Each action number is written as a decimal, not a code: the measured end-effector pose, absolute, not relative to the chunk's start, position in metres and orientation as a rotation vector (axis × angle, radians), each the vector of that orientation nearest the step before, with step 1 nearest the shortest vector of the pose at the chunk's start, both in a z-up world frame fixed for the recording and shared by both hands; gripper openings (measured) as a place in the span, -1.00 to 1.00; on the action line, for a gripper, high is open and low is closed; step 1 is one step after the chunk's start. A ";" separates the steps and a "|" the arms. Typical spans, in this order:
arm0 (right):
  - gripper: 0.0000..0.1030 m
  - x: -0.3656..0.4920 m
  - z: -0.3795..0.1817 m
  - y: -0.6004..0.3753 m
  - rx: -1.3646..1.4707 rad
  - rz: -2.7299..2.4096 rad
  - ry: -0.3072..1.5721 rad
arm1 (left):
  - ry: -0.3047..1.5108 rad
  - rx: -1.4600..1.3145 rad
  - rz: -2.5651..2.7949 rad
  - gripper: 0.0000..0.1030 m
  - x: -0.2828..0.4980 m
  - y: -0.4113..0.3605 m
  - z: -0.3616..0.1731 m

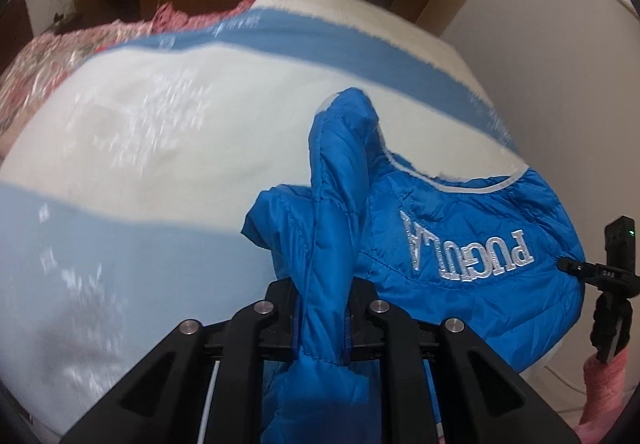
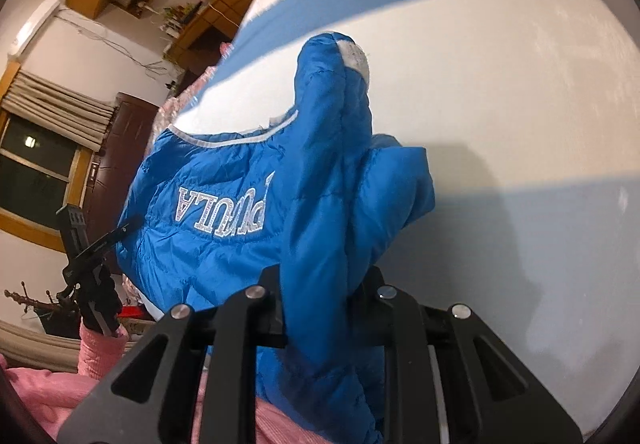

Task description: Fold large clothes

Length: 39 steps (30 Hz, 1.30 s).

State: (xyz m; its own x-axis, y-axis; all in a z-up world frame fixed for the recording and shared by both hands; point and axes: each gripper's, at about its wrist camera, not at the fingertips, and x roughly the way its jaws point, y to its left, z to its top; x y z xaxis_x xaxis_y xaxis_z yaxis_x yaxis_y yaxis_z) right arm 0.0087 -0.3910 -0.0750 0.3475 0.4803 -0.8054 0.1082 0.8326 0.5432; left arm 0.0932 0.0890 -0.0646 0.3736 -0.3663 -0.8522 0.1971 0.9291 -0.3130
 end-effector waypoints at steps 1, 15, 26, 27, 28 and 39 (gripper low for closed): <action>-0.62 0.005 -0.081 -0.389 0.570 0.248 1.220 | 1.143 -0.161 -0.357 -0.70 0.088 0.090 -0.072; -0.48 0.010 -0.163 -0.374 0.493 0.048 1.316 | 1.179 0.039 -0.252 -0.40 0.077 0.072 -0.154; -0.14 -0.015 -0.139 -0.376 0.461 -0.025 1.282 | 1.184 -0.001 -0.205 -0.32 0.071 0.081 -0.135; -0.14 -0.023 -0.127 -0.377 0.440 -0.032 1.265 | 1.176 -0.014 -0.202 -0.32 0.071 0.085 -0.129; -0.14 -0.027 -0.120 -0.375 0.429 -0.035 1.256 | 1.168 -0.018 -0.198 -0.32 0.066 0.089 -0.122; -0.48 -0.050 -0.090 -0.320 0.255 0.063 1.228 | 1.065 0.072 -0.271 -0.26 0.027 0.049 -0.076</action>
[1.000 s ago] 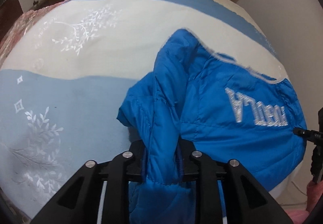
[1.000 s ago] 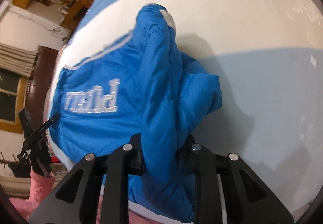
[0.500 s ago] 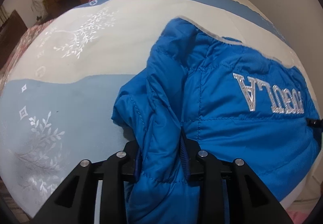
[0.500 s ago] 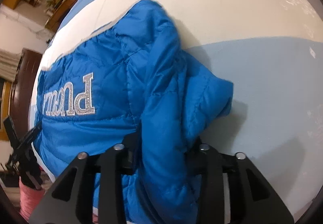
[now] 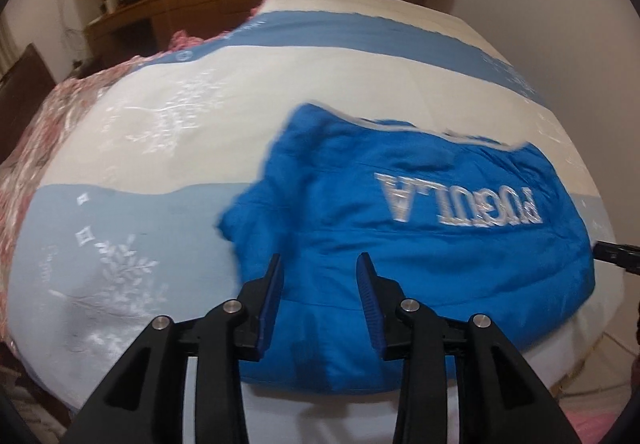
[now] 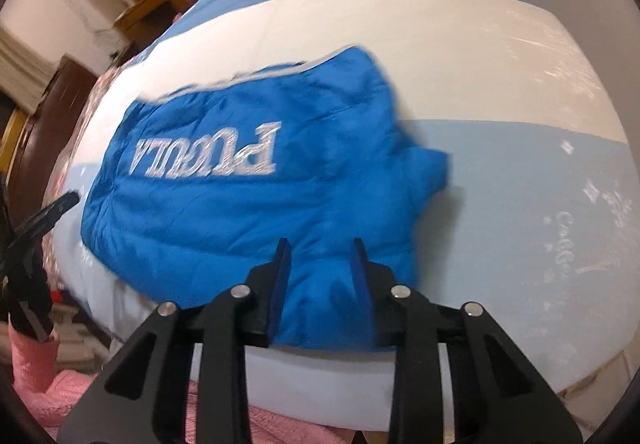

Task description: Fold large clothes

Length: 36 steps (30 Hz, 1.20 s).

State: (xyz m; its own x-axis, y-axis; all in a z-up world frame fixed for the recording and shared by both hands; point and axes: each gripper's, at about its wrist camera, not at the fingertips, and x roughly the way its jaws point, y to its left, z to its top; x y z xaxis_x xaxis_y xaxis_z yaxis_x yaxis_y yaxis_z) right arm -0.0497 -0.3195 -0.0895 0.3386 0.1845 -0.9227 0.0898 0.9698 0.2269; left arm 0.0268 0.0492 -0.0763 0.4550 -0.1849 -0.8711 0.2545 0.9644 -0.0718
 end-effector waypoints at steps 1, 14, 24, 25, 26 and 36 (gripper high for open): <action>-0.51 -0.045 -0.093 -0.316 0.244 0.053 1.239 | 1.074 0.082 -0.272 -0.26 0.026 0.043 -0.081; -0.71 -0.039 -0.152 -0.314 0.263 -0.015 1.310 | 1.182 0.047 -0.264 -0.25 0.021 0.032 -0.140; -0.61 -0.046 -0.121 -0.326 0.287 -0.007 1.280 | 1.175 0.024 -0.225 -0.06 0.020 0.051 -0.110; -0.61 -0.047 -0.118 -0.328 0.286 -0.015 1.277 | 1.154 0.031 -0.210 -0.01 0.020 0.058 -0.103; -0.61 -0.048 -0.117 -0.330 0.288 -0.022 1.276 | 1.143 0.029 -0.196 0.03 0.021 0.066 -0.096; -0.63 -0.037 -0.121 -0.331 0.239 -0.080 1.301 | 1.204 0.066 -0.133 0.11 0.032 0.093 -0.113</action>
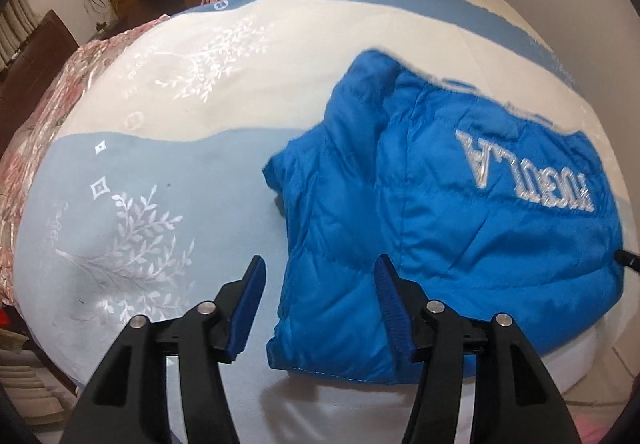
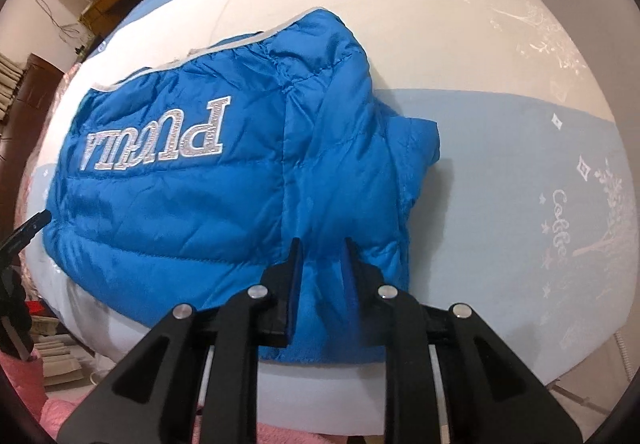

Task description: Fold large clothes

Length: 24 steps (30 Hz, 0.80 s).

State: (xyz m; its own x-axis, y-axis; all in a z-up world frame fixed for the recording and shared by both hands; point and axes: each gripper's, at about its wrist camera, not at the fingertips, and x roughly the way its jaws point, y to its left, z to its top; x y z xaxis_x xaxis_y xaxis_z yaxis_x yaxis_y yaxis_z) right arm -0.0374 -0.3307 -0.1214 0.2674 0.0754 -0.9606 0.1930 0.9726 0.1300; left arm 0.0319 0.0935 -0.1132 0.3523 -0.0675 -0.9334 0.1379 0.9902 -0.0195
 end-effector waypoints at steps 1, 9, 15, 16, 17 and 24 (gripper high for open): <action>-0.67 -0.037 -0.126 -0.330 0.228 -0.095 1.313 | 1.218 0.070 -0.135 0.11 0.032 0.092 -0.120; -0.71 -0.029 -0.148 -0.330 0.252 -0.098 1.351 | 1.253 -0.021 -0.171 0.16 0.037 0.106 -0.130; -0.61 -0.026 -0.129 -0.332 0.300 -0.075 1.325 | 1.232 -0.067 -0.173 0.34 0.051 0.131 -0.116; -0.61 -0.026 -0.127 -0.329 0.291 -0.073 1.323 | 1.239 -0.082 -0.179 0.34 0.055 0.134 -0.117; -0.61 -0.025 -0.125 -0.327 0.281 -0.068 1.322 | 1.248 -0.095 -0.188 0.35 0.058 0.134 -0.119; -0.61 -0.016 -0.126 -0.315 0.243 -0.095 1.344 | 1.313 -0.226 -0.282 0.43 0.086 0.142 -0.144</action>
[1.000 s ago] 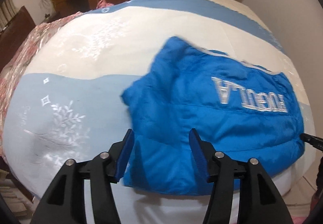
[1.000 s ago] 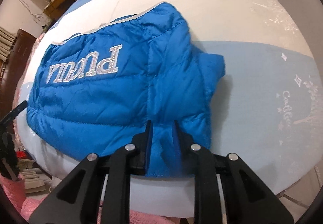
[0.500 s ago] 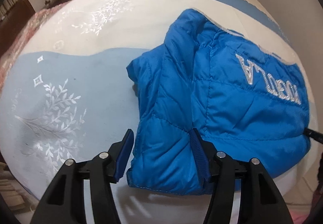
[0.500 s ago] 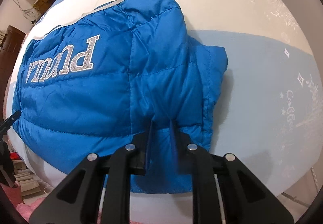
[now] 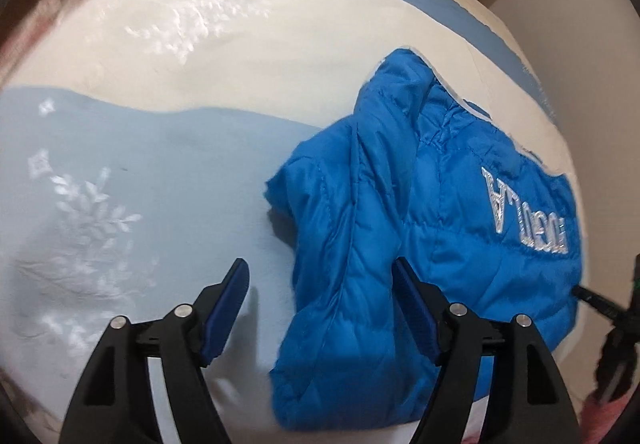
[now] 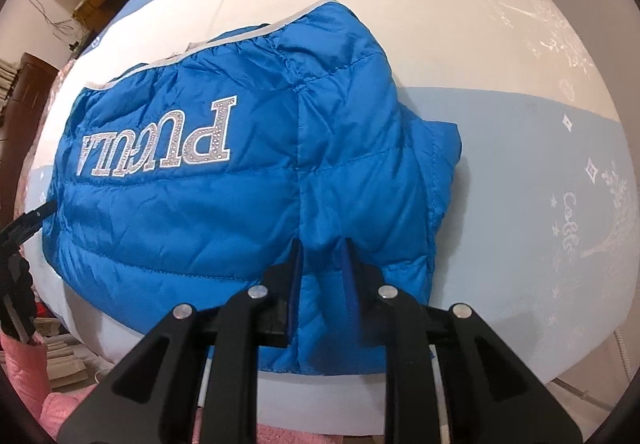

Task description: Fold large clothes

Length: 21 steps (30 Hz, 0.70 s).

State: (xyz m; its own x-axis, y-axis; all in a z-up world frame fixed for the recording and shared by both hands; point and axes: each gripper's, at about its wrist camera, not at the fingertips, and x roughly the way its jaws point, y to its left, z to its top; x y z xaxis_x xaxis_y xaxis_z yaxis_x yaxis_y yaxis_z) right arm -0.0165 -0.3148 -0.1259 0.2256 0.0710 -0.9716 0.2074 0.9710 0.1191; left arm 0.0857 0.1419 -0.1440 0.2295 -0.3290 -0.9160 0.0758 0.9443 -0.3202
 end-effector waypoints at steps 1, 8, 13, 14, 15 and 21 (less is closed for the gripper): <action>-0.61 -0.014 -0.128 -0.315 0.238 -0.105 1.348 | 1.318 -0.232 -0.292 0.43 0.085 0.142 -0.146; -0.69 0.000 -0.150 -0.306 0.239 -0.150 1.374 | 1.348 -0.275 -0.369 0.14 0.082 0.132 -0.161; -0.70 0.002 -0.158 -0.305 0.248 -0.163 1.382 | 1.330 -0.264 -0.381 -0.13 0.077 0.127 -0.156; -0.70 0.003 -0.160 -0.305 0.250 -0.164 1.382 | 1.325 -0.257 -0.378 -0.20 0.076 0.125 -0.154; -0.70 0.004 -0.161 -0.304 0.251 -0.166 1.383 | 1.320 -0.252 -0.374 -0.27 0.074 0.123 -0.152; -0.70 0.002 -0.160 -0.304 0.245 -0.173 1.382 | 1.289 -0.226 -0.338 -0.57 0.072 0.112 -0.134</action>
